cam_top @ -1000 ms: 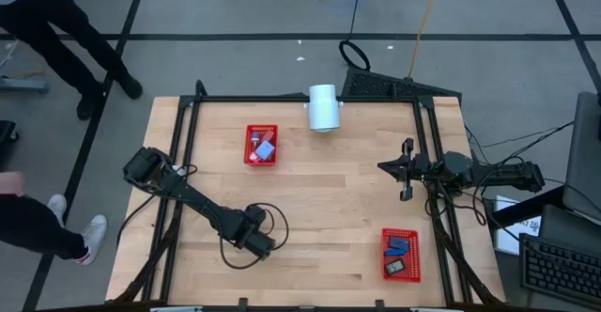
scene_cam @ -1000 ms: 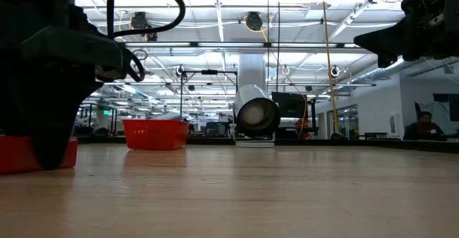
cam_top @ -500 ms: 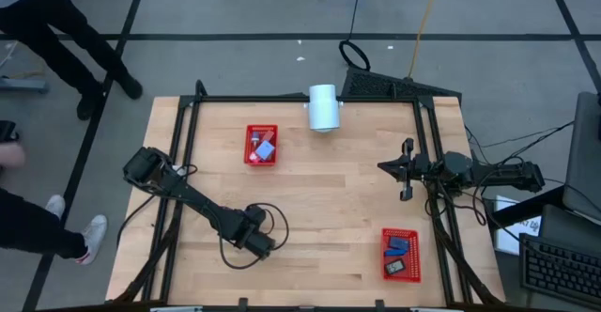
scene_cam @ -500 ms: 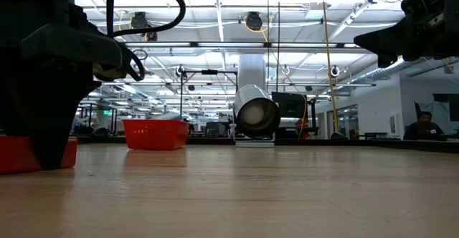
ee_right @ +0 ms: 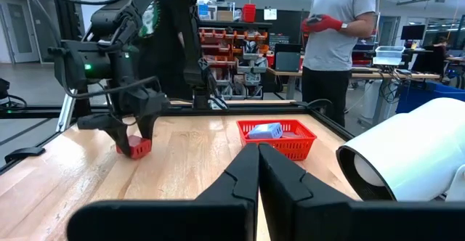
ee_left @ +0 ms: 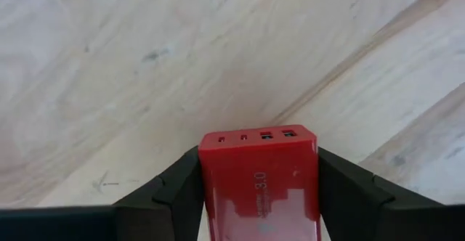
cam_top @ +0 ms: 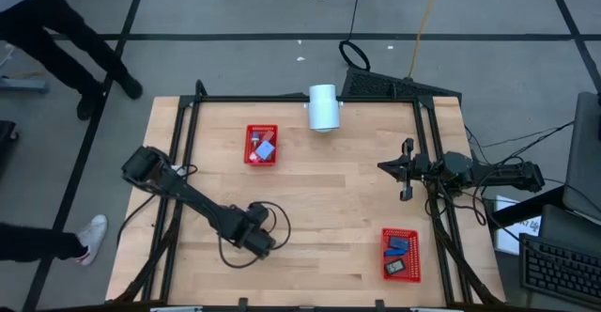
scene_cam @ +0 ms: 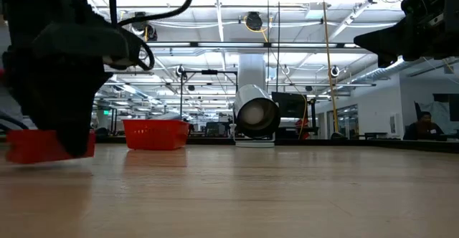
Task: Pick & Place Office items
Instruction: Put the red charger adapter into the top red bin
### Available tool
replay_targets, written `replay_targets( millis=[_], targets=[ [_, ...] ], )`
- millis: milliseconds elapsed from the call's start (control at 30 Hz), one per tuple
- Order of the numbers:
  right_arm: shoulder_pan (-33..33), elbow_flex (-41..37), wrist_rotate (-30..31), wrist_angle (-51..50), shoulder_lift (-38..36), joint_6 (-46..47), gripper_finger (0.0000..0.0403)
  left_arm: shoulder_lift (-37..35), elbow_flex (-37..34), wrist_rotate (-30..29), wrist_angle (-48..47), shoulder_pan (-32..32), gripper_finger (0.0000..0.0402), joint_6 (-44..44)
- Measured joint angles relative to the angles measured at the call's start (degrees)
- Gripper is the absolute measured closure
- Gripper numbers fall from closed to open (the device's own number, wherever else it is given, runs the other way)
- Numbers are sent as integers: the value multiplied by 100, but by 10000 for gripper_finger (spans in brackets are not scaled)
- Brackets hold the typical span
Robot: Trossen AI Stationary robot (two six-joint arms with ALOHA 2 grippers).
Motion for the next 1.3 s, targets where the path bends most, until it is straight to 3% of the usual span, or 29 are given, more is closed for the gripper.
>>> replay_targets(
  millis=[167,400,833,1000,1300],
  targets=[
    [-2,0,0,0,2,0,403,-194,0,-367,-16,-4,189,-2],
    [0,-2,0,0,0,0,403,-676,0,-1320,-20,0,177,285],
    [0,0,0,0,0,-2,403,-2013,0,-3108,-20,558,180,1939],
    [-1,-1,0,0,0,-1,403,-2395,0,-3342,-5,1124,188,2595],
    [-1,-1,0,0,2,-2,403,-2496,0,-3179,12,2383,179,3203]
  ],
)
